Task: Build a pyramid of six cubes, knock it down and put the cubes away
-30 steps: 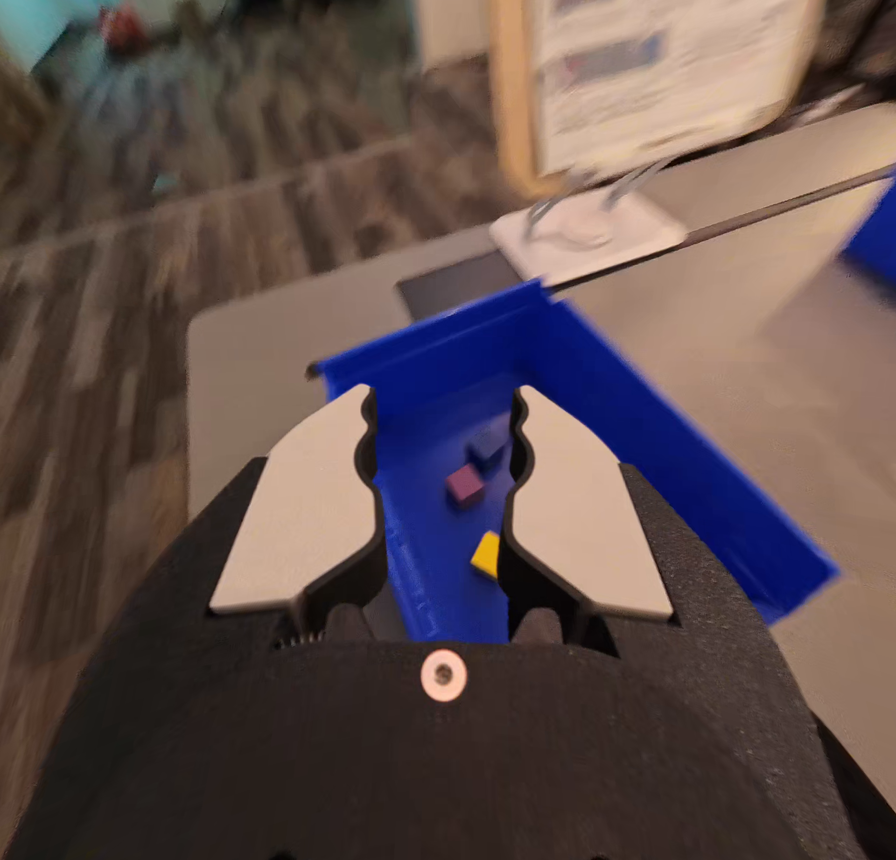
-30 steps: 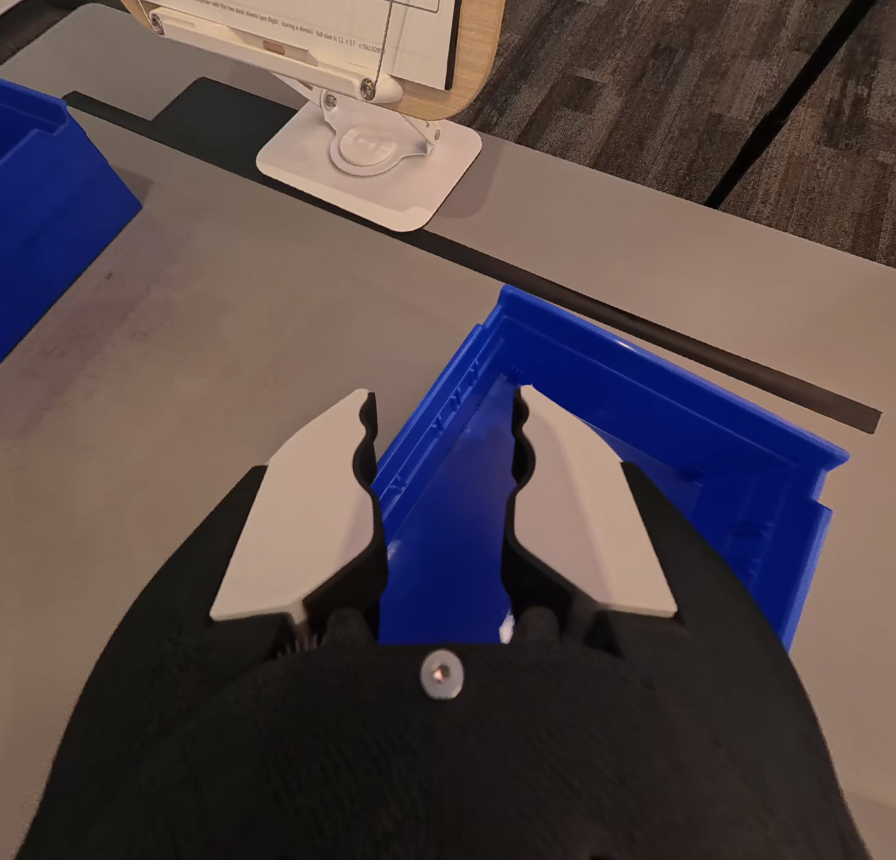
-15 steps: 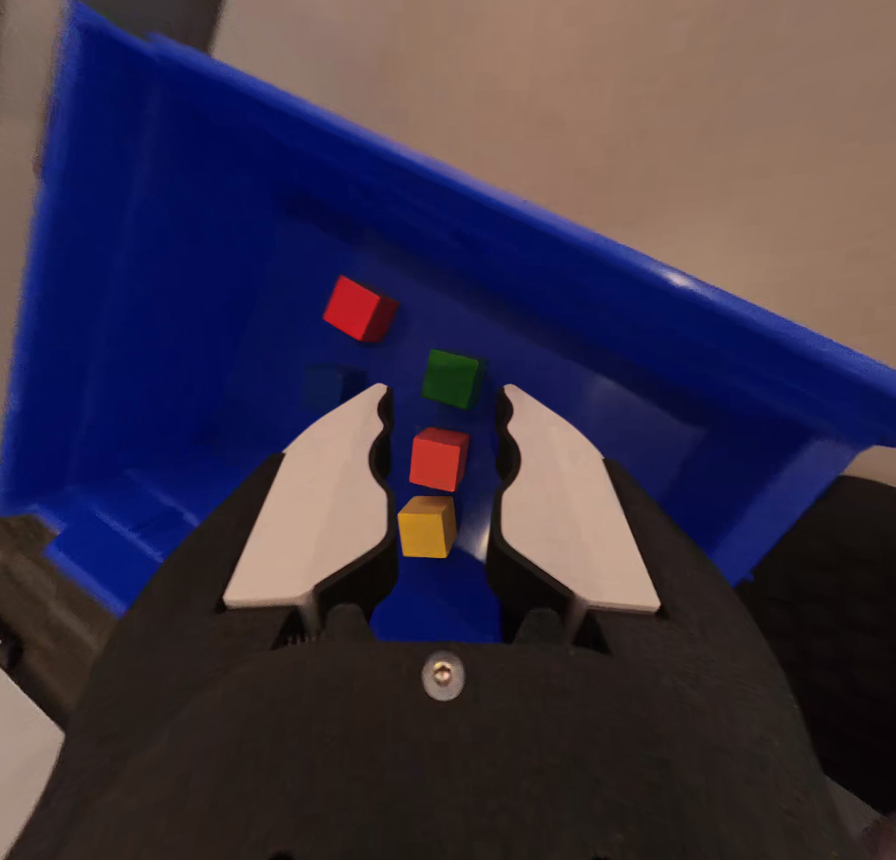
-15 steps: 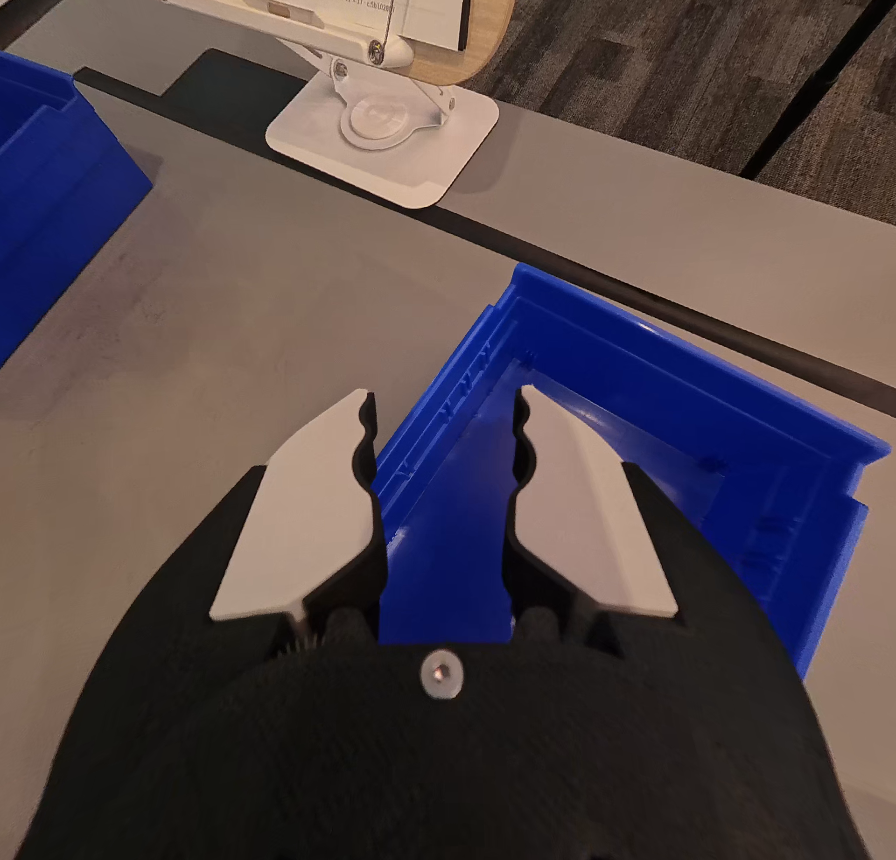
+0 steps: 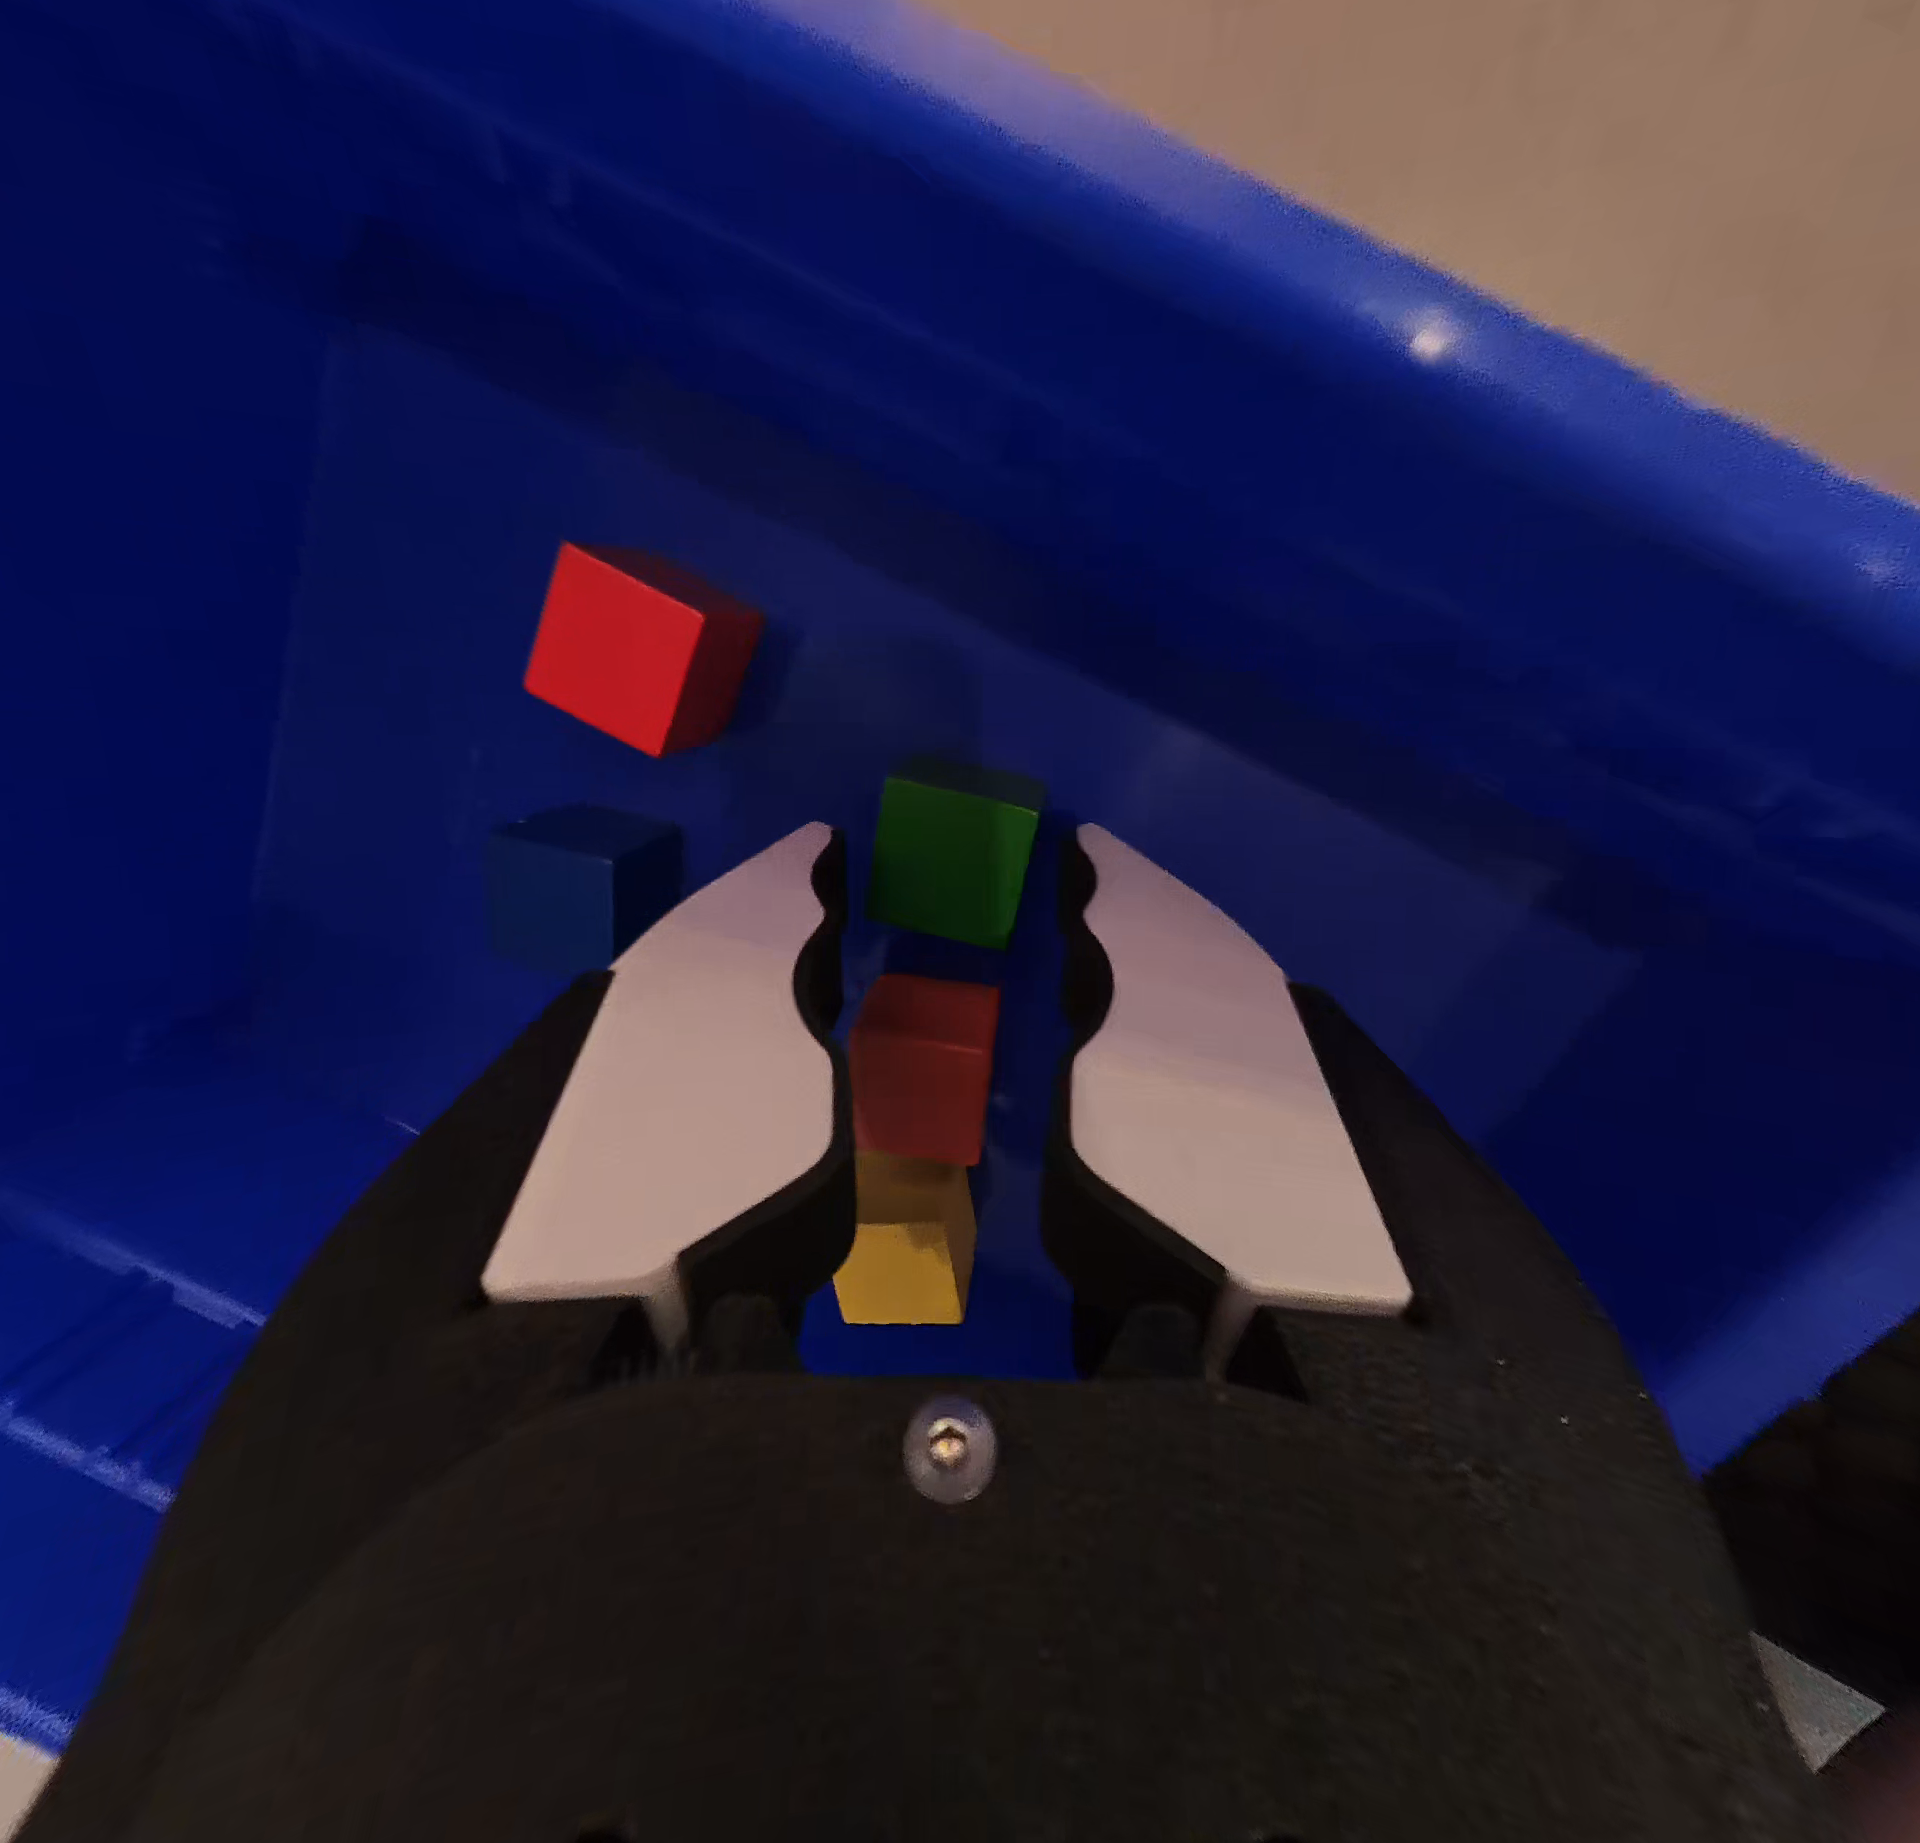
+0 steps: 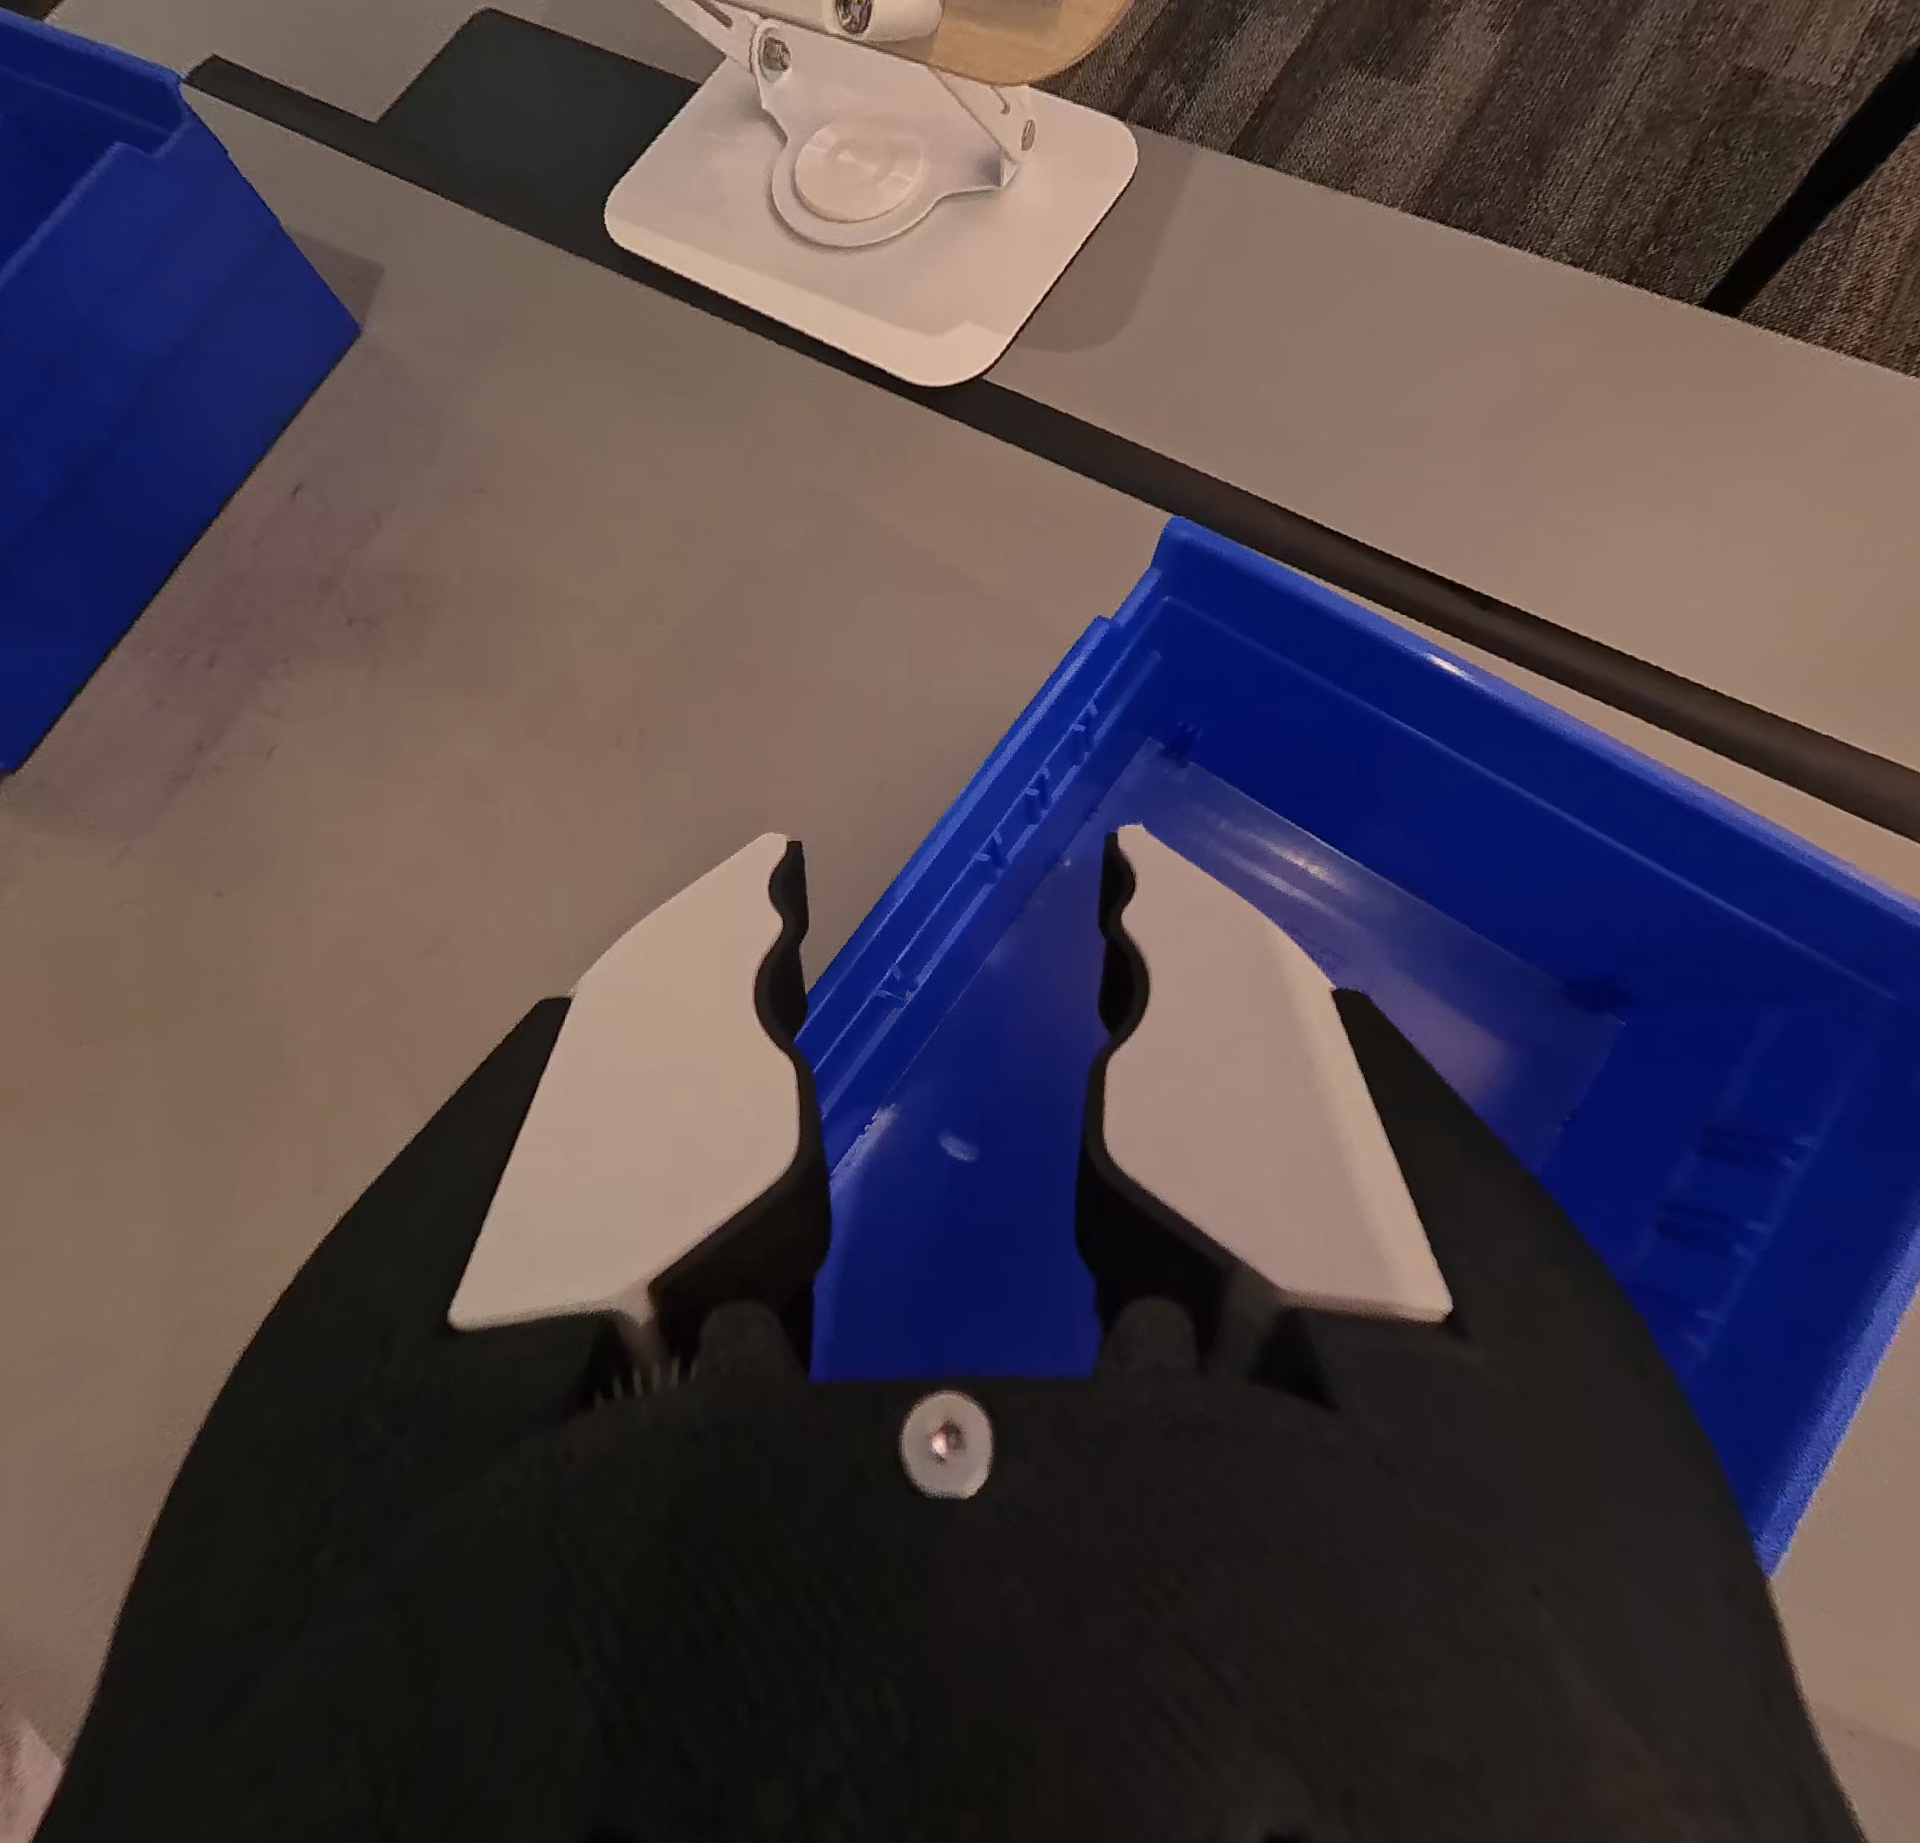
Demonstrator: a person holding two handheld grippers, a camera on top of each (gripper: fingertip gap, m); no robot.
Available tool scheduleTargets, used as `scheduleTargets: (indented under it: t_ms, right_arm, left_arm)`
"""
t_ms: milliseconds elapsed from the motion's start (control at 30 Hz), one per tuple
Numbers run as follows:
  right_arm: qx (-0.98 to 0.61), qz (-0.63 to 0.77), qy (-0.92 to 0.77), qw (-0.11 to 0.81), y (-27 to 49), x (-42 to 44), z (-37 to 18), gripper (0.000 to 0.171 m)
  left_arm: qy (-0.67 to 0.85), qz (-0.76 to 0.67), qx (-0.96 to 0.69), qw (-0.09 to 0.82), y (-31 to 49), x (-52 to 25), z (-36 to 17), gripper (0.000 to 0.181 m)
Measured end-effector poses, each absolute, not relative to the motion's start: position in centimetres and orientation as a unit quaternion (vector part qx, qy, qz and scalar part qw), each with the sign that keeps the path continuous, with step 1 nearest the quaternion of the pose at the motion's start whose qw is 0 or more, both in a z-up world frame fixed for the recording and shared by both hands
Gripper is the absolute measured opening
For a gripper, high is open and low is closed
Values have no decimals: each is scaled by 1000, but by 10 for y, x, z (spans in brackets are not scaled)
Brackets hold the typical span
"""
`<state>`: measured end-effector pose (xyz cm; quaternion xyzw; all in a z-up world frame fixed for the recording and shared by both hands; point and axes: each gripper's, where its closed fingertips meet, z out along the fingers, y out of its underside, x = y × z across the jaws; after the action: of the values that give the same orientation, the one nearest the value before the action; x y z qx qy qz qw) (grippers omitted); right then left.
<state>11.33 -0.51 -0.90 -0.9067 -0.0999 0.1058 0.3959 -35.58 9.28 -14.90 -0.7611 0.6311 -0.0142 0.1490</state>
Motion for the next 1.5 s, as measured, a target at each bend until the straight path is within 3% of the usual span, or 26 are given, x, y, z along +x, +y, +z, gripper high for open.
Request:
scheduleTargets:
  t_ms: [200, 300, 533, 633, 767, 833, 967, 1133, 1233, 1500]
  right_arm:
    - [-909, 107, -101, 391, -6, 114, -11, 56]
    - [-909, 111, -100, 389, -7, 116, -11, 56]
    - [-903, 112, -93, 405, -12, 123, 0, 56]
    - [-901, 113, -93, 409, -15, 126, 3, 56]
    - [-902, 111, -84, 410, -20, 136, 5, 56]
    - [-900, 117, -76, 412, -23, 140, 6, 56]
    - [-895, 130, -69, 421, -30, 147, 13, 56]
    - [-892, 141, -63, 425, -37, 153, 16, 56]
    - [-894, 146, -63, 420, -39, 154, 15, 56]
    - [-892, 164, -58, 416, -40, 158, 12, 56]
  left_arm:
    - [624, -22, -771, 126, 90, -361, -150, 30]
    - [598, -1, -786, 157, 100, -371, -132, 29]
    - [501, 42, -790, 351, 114, -364, -19, 29]
    - [512, 42, -727, 455, 94, -325, 33, 29]
    - [572, -19, -655, 493, 45, -250, 55, 29]
    - [613, -102, -620, 479, 14, -201, 47, 29]
    - [675, -241, -597, 361, -37, -116, 1, 28]
    - [742, -189, -606, 216, -59, -56, -80, 29]
    - [773, -132, -593, 182, -65, -36, -115, 29]
    - [796, -93, -586, 119, -76, -20, -148, 29]
